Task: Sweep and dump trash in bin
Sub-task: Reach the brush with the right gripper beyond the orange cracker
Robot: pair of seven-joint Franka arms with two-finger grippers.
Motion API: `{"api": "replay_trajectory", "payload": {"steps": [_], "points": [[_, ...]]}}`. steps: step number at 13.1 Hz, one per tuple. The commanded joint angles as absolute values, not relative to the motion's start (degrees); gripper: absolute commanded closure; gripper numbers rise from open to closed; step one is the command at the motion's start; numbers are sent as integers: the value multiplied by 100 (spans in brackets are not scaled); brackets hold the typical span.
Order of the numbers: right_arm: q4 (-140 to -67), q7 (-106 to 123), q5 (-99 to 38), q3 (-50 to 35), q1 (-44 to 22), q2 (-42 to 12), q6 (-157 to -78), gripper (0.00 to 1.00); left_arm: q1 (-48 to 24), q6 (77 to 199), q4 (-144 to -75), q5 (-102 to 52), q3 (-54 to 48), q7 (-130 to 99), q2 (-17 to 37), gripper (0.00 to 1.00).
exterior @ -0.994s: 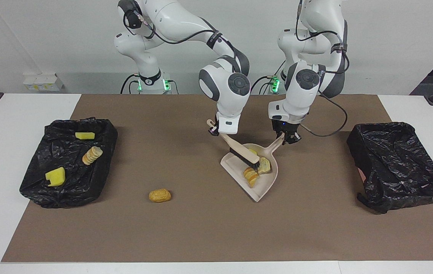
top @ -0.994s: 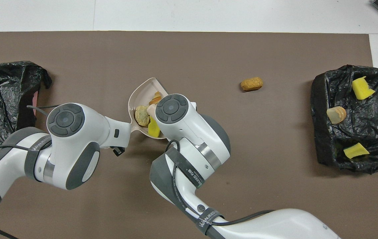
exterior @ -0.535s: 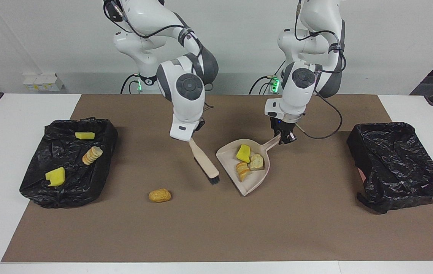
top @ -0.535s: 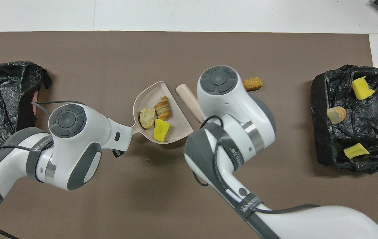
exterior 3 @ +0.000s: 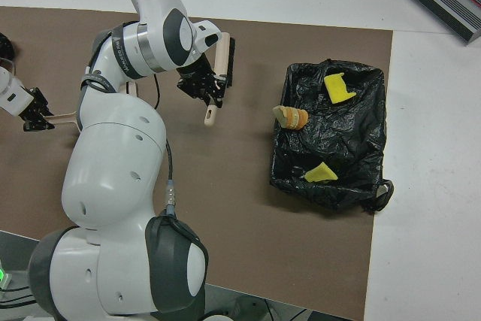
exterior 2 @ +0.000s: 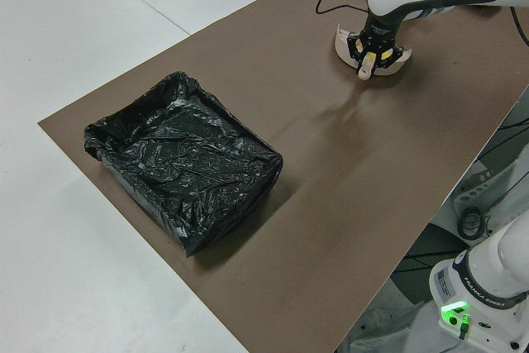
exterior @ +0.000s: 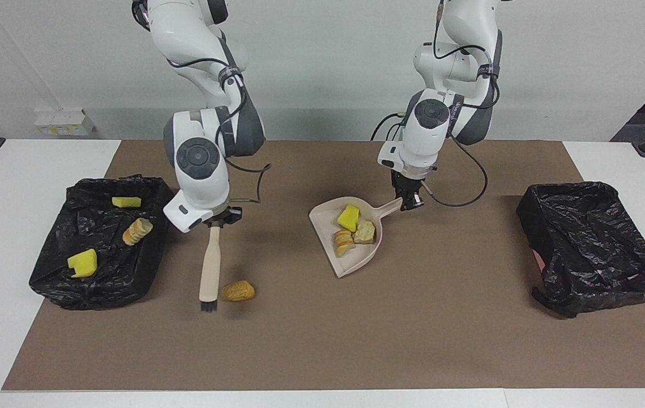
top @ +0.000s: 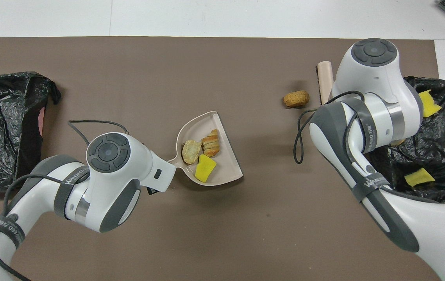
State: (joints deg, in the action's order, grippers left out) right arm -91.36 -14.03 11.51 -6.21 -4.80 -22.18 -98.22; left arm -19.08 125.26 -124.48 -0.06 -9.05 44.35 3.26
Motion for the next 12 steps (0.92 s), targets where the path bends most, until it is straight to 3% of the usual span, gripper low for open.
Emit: {"api": "replay_trajectory", "payload": {"steps": [1,8,12], "points": [[-9298,-1574,1389,-729,-290,-2451,-10273,100,-2004,12542,-12542,-315,-844,4281,281,100],[-9386,-802,1257,-843,-1132,-2663,-10547,100,-2083,12472,-12428,-380,-817,3859,290,100],[-9562,165,907,-1484,-1195,-2540,-10538,100,-2250,12463,-12427,79,-826,3437,308,100]]}}
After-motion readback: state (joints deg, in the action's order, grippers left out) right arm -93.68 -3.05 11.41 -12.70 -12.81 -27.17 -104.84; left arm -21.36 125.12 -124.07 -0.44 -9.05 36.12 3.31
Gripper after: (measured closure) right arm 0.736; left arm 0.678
